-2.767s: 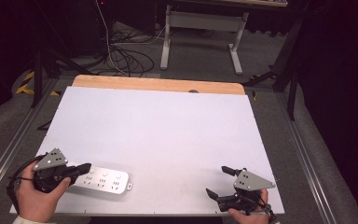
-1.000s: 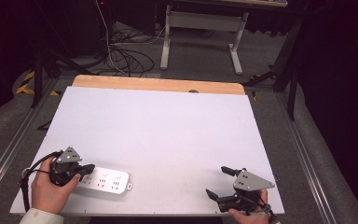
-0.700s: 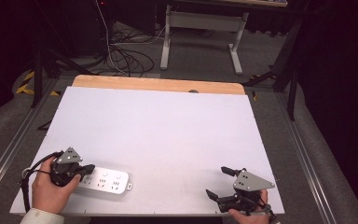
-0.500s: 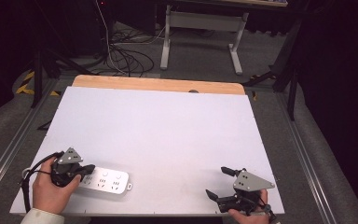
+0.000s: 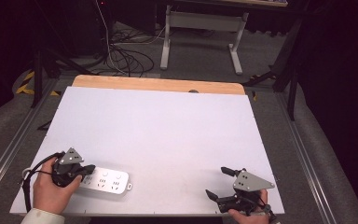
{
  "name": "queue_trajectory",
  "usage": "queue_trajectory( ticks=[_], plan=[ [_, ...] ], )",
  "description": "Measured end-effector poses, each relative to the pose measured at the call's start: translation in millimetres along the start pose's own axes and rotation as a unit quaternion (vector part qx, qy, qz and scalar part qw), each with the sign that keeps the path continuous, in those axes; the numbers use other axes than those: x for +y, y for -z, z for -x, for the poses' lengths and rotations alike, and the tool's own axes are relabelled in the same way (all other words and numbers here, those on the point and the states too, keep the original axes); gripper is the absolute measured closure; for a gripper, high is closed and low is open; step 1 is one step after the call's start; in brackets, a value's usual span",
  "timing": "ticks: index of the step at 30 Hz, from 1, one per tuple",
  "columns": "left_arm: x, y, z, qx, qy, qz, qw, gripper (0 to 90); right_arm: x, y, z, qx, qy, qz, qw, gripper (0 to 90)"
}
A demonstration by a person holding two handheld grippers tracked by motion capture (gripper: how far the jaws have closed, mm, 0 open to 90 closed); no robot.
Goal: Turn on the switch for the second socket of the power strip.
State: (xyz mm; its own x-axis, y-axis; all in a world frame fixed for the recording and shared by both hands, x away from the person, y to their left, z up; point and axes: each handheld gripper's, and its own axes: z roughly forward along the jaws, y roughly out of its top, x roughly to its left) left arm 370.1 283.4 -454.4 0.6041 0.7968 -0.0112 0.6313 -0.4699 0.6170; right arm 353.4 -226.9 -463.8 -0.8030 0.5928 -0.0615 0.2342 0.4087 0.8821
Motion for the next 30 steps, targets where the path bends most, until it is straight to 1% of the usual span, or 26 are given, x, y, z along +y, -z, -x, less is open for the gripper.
queue_trajectory(
  ticks=[6, 8, 15, 19, 21, 22, 26, 28, 29, 30],
  plan=[
    [0.4, -0.2, 1.8, 0.007, -0.006, -0.002, 1.0, 90.0, -0.1, 0.0, -0.1, 0.0, 0.0, 0.0, 1.0, 9.8],
    [1.0, -0.1, 2.4, 0.016, -0.014, -0.003, 0.9998, 90.0, -0.1, -0.2, -0.2, 0.001, 0.0, -0.001, 1.0, 9.8],
    [0.6, -0.7, 3.2, 0.012, -0.004, -0.002, 0.9999, 90.0, -0.3, -0.6, -0.2, 0.001, 0.0, -0.002, 1.0, 9.8],
    [0.7, -0.6, 3.0, 0.011, -0.003, -0.004, 0.9999, 90.0, -0.2, -0.3, -0.3, 0.0, 0.001, -0.003, 1.0, 9.8],
    [0.2, -0.7, 2.2, 0.009, 0.003, -0.005, 0.9999, 90.0, -0.3, -0.3, -0.3, 0.0, 0.001, -0.003, 1.0, 9.8],
    [0.1, -0.7, 2.1, 0.007, 0.003, -0.006, 1.0, 90.0, -0.2, -0.3, -0.3, 0.0, 0.001, -0.004, 1.0, 9.8],
    [-0.1, -0.5, 2.2, 0.009, 0.002, -0.004, 0.9999, 90.0, -0.3, -0.5, -0.4, 0.001, 0.001, -0.003, 1.0, 9.8],
    [0.5, -1.5, 3.4, 0.013, -0.004, 0.001, 0.9999, 90.0, -0.2, -0.5, -0.5, 0.001, 0.0, -0.004, 1.0, 9.8],
    [2.4, -2.4, 6.8, 0.022, -0.008, 0.007, 0.9997, 90.0, -0.2, -0.5, -0.5, 0.0, -0.001, -0.004, 1.0, 9.8],
    [4.4, -2.8, 9.1, 0.024, -0.01, 0.005, 0.9997, 89.9, -0.1, -0.5, -0.5, 0.0, -0.001, -0.004, 1.0, 9.8]
  ],
)
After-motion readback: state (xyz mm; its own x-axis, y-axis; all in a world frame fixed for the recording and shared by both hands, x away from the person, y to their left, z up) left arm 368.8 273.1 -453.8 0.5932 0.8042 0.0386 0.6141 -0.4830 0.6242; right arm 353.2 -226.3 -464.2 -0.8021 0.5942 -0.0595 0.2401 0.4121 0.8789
